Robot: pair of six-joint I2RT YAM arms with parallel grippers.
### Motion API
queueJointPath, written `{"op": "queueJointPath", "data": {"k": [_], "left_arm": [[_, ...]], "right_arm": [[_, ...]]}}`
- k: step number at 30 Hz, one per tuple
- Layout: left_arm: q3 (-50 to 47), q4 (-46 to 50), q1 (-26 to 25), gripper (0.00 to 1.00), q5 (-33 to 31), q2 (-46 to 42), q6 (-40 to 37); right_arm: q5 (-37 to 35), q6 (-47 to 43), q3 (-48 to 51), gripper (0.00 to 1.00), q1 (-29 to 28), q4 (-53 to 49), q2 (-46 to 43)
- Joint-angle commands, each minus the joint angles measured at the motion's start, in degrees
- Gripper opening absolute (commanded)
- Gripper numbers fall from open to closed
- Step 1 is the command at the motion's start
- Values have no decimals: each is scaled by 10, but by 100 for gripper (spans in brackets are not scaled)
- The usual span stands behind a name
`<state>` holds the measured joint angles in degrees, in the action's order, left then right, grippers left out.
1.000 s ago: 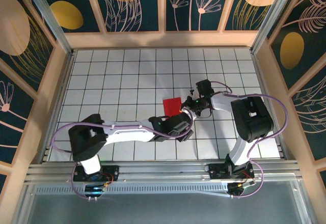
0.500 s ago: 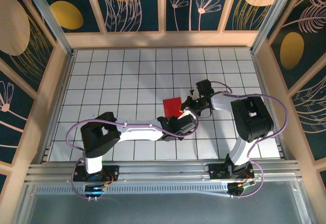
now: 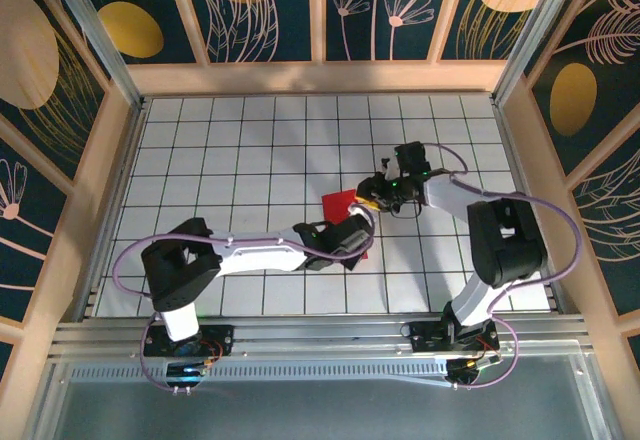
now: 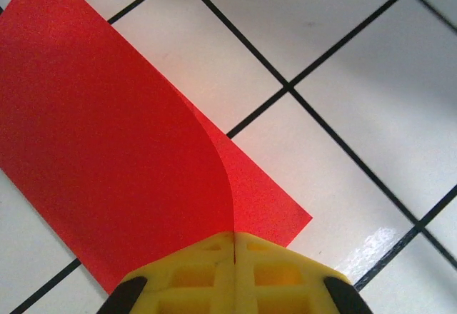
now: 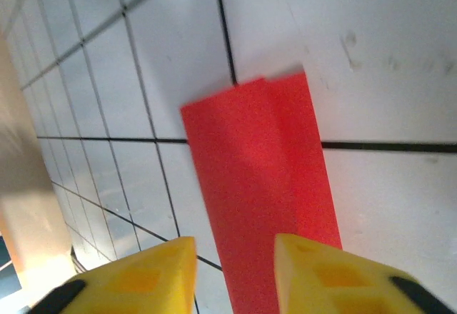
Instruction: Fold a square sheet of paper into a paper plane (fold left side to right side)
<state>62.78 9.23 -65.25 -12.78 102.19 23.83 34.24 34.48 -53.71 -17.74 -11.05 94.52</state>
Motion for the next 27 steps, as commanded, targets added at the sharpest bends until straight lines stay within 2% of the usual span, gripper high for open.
{"op": "queueJointPath", "data": {"k": [1, 5, 7, 10, 15, 22, 27], "left_arm": [[-25, -57, 34, 0, 105, -28, 35], [-49, -106, 66, 0, 203, -26, 66], [-63, -135, 81, 0, 244, -21, 89], [-94, -182, 103, 0, 289, -20, 125], [-121, -223, 129, 0, 319, -23, 159], [-129, -231, 136, 0, 330, -16, 174], [-133, -228, 136, 0, 321, -16, 176]], "right_arm": [[-33, -20, 3, 41, 22, -21, -58], [-37, -37, 57, 41, 51, -29, -120], [-32, -45, 87, 37, 56, -33, -149], [-9, -46, 137, 26, 54, -32, -188], [30, -10, 221, 0, 24, 16, -229], [26, 70, 275, 0, -77, 110, -200], [5, 88, 281, 0, -104, 134, -176]]}}
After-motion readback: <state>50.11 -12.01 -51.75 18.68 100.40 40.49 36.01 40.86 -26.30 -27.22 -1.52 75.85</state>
